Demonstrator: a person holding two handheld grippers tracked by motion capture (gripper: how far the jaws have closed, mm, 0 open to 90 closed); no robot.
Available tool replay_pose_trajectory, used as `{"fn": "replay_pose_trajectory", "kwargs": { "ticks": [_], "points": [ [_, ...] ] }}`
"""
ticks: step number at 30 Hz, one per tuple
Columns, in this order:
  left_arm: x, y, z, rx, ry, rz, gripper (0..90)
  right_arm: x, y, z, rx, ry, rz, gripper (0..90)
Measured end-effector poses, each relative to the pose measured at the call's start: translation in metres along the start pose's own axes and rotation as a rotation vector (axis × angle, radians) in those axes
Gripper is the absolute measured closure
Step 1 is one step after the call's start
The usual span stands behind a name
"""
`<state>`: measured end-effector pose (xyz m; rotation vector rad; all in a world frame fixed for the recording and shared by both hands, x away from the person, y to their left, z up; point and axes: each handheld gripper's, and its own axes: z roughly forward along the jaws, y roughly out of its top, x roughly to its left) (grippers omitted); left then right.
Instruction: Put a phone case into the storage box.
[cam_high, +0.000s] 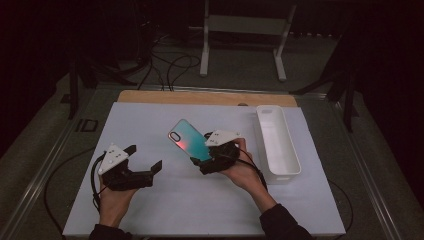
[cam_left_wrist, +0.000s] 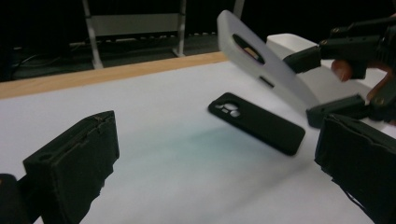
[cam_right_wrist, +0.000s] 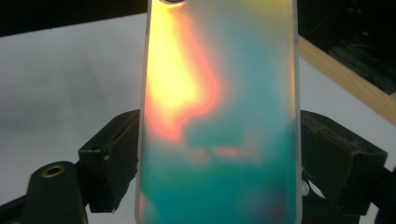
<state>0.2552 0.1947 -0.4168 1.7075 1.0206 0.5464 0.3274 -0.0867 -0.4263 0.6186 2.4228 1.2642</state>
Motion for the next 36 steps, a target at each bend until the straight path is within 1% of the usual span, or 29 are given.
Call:
{"fn": "replay_pose_trajectory", "kwargs": {
  "ticks": [1, 7, 9, 10, 12, 14, 18, 22, 24, 26, 28, 30, 33, 34, 36],
  "points": [
    [-0.002, 0.003, 0.003, -0.002, -0.003, -0.002, 1.5, 0.001, 0.001, 0.000, -0.007, -0.001, -0.005, 17.1],
    [-0.013, 0.017, 0.019, -0.002, -0.030, -0.009, 7.3, 0.006, 0.004, -0.001, -0.055, 0.005, 0.018, 17.1],
    [-0.018, 0.020, 0.025, -0.002, -0.040, -0.008, 9.9, 0.008, 0.004, -0.001, -0.067, 0.003, 0.012, 17.1],
    [-0.020, 0.021, 0.027, -0.001, -0.043, -0.006, 10.9, 0.009, 0.005, -0.001, -0.074, 0.005, 0.017, 17.1],
    [-0.023, 0.023, 0.032, -0.002, -0.061, -0.009, 14.7, 0.009, 0.005, -0.001, -0.091, 0.025, 0.029, 17.1],
    [-0.026, 0.024, 0.036, 0.004, -0.075, -0.013, 16.5, 0.010, 0.005, 0.000, -0.102, 0.023, 0.034, 17.1],
    [-0.028, 0.026, 0.043, 0.011, -0.100, -0.033, 27.2, 0.015, 0.004, 0.001, -0.130, 0.023, 0.030, 17.1],
    [-0.029, 0.026, 0.047, 0.009, -0.136, -0.057, 43.7, 0.023, 0.005, 0.001, -0.158, 0.005, 0.023, 17.1],
    [-0.029, 0.026, 0.048, 0.012, -0.156, -0.060, 50.8, 0.024, 0.006, 0.000, -0.177, 0.001, 0.029, 17.1],
    [-0.030, 0.026, 0.050, 0.016, -0.178, -0.063, 56.0, 0.026, 0.007, 0.000, -0.194, -0.010, 0.032, 17.1],
    [-0.031, 0.025, 0.052, 0.016, -0.197, -0.058, 61.0, 0.028, 0.008, 0.000, -0.209, -0.019, 0.035, 17.1],
    [-0.032, 0.024, 0.053, 0.012, -0.199, -0.053, 64.4, 0.030, 0.009, 0.000, -0.220, -0.031, 0.033, 17.1],
    [-0.033, 0.024, 0.054, 0.006, -0.209, -0.064, 69.5, 0.032, 0.009, 0.001, -0.235, -0.037, 0.043, 17.0],
    [-0.033, 0.024, 0.054, 0.005, -0.212, -0.066, 72.5, 0.033, 0.009, 0.002, -0.235, -0.033, 0.048, 17.0],
    [-0.033, 0.025, 0.054, 0.007, -0.218, -0.068, 77.9, 0.035, 0.008, 0.004, -0.232, -0.043, 0.032, 17.0]
  ]
}}
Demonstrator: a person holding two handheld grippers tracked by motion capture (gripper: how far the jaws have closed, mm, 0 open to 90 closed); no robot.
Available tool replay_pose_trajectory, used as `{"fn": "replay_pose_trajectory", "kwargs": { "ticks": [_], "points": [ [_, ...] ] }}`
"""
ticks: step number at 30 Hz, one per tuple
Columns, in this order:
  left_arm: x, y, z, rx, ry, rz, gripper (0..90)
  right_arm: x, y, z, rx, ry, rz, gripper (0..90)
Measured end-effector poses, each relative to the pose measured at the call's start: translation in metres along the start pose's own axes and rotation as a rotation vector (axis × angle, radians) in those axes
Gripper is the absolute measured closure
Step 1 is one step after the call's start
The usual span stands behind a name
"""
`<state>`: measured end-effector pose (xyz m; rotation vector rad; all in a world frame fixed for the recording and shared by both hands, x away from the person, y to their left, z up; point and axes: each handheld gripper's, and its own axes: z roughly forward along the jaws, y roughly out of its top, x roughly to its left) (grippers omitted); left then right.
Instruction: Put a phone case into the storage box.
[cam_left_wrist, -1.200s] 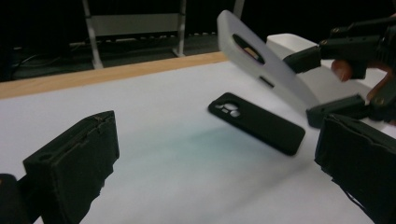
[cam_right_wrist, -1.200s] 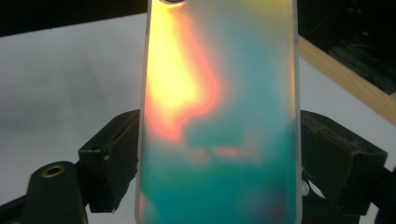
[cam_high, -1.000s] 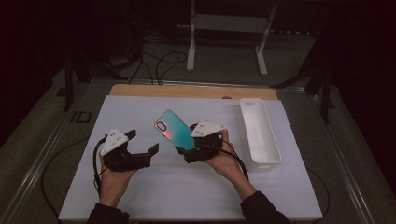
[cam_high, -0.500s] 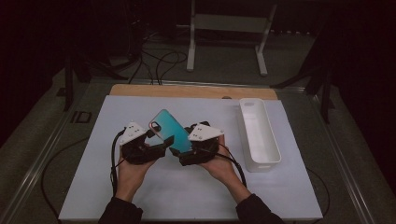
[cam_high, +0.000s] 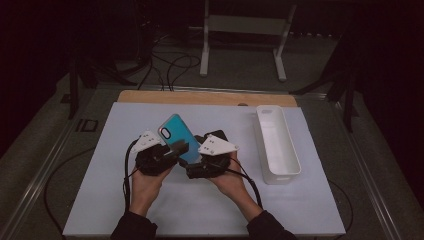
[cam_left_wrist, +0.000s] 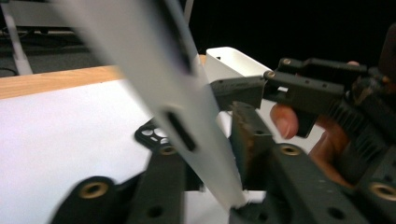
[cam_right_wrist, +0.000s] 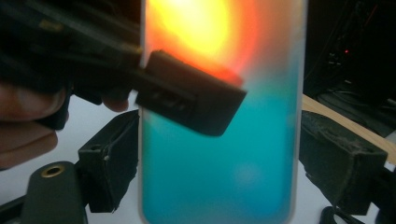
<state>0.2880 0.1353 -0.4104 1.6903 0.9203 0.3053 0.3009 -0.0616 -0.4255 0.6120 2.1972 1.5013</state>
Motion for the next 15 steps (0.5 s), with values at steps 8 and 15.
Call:
{"fn": "replay_pose_trajectory", "kwargs": {
  "ticks": [8, 15],
  "points": [
    [-0.0011, -0.0005, 0.0020, 0.012, 0.009, -0.012, 83.0, 0.0047, -0.0035, 0.0040, 0.018, -0.011, 0.000, 16.6],
    [0.0013, 0.0001, 0.0008, 0.013, 0.017, -0.012, 85.9, 0.0050, -0.0086, 0.0062, 0.076, 0.038, -0.022, 15.0]
  ]
}}
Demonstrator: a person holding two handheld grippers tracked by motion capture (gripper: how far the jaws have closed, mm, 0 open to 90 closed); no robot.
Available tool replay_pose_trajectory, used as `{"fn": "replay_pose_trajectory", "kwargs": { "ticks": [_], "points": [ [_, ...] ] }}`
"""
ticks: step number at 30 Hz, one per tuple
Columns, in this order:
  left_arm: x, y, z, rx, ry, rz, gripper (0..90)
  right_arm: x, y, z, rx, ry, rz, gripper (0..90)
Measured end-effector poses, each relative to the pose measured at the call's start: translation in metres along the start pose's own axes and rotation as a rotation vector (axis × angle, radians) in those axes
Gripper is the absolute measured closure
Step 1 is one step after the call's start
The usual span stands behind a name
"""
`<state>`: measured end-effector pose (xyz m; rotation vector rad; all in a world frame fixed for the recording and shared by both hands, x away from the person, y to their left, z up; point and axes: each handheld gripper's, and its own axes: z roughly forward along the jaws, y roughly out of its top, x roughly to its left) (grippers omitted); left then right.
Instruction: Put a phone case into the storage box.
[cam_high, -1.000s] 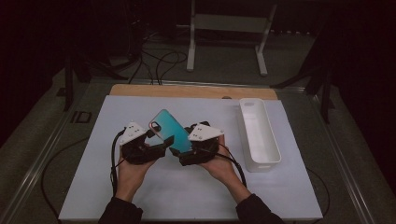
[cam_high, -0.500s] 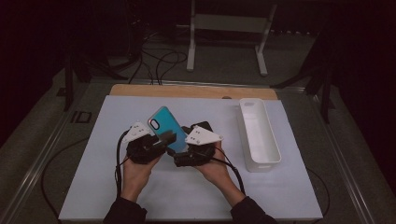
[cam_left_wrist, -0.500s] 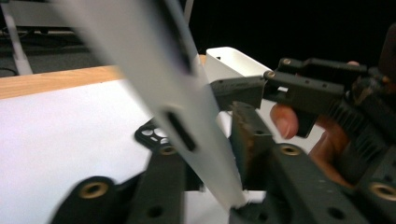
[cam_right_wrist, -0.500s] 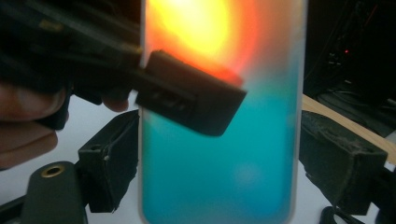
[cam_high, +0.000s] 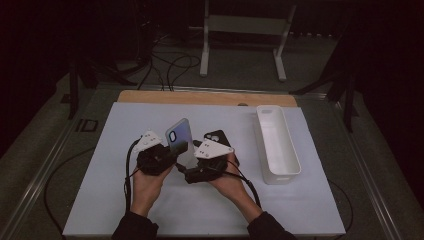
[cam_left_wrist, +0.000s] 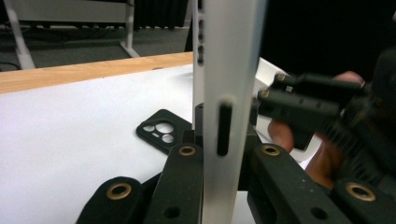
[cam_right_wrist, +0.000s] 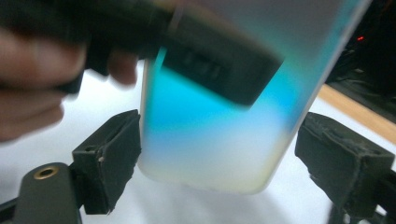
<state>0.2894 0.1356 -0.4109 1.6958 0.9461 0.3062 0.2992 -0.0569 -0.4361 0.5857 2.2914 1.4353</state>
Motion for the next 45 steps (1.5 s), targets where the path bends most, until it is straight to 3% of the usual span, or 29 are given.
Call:
{"fn": "replay_pose_trajectory", "kwargs": {
  "ticks": [11, 20, 25, 33, 45],
  "points": [
    [0.002, -0.004, -0.003, -0.001, 0.037, 0.018, 86.0, -0.010, -0.002, -0.009, 0.009, 0.026, 0.027, 14.7],
    [0.004, -0.011, -0.006, -0.004, 0.082, 0.036, 86.0, -0.032, 0.003, -0.026, -0.004, 0.042, 0.123, 11.2],
    [0.003, -0.012, -0.006, -0.014, 0.091, 0.042, 86.0, -0.038, 0.013, -0.034, -0.015, 0.031, 0.139, 10.5],
    [0.000, -0.013, -0.002, -0.011, 0.096, 0.053, 85.9, -0.040, 0.029, -0.040, -0.034, 0.018, 0.148, 10.4],
    [-0.005, -0.015, 0.003, -0.010, 0.091, 0.058, 85.9, -0.034, 0.048, -0.030, -0.039, 0.028, 0.161, 10.5]
  ]
}}
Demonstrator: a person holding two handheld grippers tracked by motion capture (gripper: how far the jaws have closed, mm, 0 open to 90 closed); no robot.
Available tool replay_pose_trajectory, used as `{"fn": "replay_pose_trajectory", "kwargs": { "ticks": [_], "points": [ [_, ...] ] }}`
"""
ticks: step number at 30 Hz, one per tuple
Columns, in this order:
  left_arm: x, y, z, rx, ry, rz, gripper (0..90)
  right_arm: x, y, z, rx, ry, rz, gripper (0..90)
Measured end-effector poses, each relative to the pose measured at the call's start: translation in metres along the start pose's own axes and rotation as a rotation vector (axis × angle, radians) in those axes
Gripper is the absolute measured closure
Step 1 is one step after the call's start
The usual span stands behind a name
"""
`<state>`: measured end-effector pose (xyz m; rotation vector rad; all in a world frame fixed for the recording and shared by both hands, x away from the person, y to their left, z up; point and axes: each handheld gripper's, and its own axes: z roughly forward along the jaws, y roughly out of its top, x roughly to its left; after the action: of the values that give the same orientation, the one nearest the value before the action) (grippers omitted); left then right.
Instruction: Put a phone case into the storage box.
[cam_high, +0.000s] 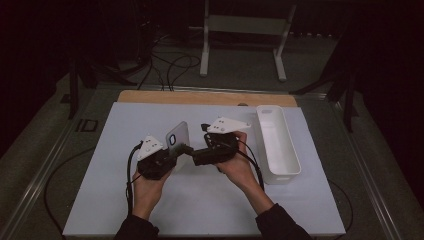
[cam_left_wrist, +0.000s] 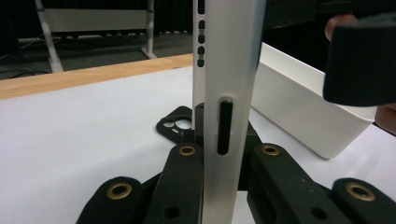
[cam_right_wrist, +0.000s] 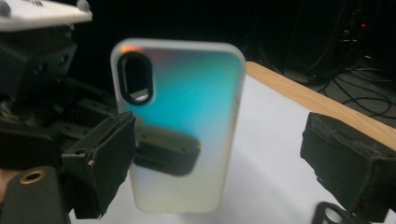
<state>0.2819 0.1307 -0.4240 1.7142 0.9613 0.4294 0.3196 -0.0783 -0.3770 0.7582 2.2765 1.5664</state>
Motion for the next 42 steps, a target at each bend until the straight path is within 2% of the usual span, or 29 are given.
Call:
{"fn": "replay_pose_trajectory", "kwargs": {
  "ticks": [7, 14, 21, 23, 28, 33, 36, 38, 42],
  "points": [
    [-0.003, -0.002, 0.003, 0.006, 0.000, 0.002, 85.9, 0.003, 0.002, 0.006, 0.006, 0.007, 0.014, 10.5],
    [-0.009, -0.004, 0.008, 0.016, -0.013, 0.013, 85.9, 0.008, 0.004, 0.012, 0.009, 0.017, 0.000, 10.5],
    [-0.015, -0.005, 0.012, 0.031, -0.025, 0.051, 85.9, 0.008, 0.004, 0.018, 0.033, 0.021, 0.018, 10.7],
    [-0.016, -0.005, 0.012, 0.033, -0.024, 0.055, 85.9, 0.009, 0.003, 0.021, 0.045, 0.013, 0.010, 13.8],
    [-0.016, -0.005, 0.013, 0.039, -0.024, 0.061, 85.7, 0.009, 0.002, 0.022, 0.058, 0.005, 0.032, 16.1],
    [-0.016, -0.005, 0.013, 0.037, -0.027, 0.059, 84.1, 0.012, 0.004, 0.021, 0.055, -0.010, 0.010, 16.6],
    [-0.015, -0.005, 0.011, 0.026, -0.006, 0.072, 68.5, 0.013, 0.004, 0.020, 0.052, -0.015, 0.004, 16.6],
    [-0.016, -0.006, 0.010, 0.030, 0.034, 0.083, 51.7, 0.012, 0.004, 0.019, 0.047, -0.019, 0.004, 16.6],
    [-0.013, -0.007, 0.006, 0.019, 0.052, 0.085, 25.5, 0.009, 0.004, 0.018, 0.047, -0.028, 0.005, 16.6]
  ]
}}
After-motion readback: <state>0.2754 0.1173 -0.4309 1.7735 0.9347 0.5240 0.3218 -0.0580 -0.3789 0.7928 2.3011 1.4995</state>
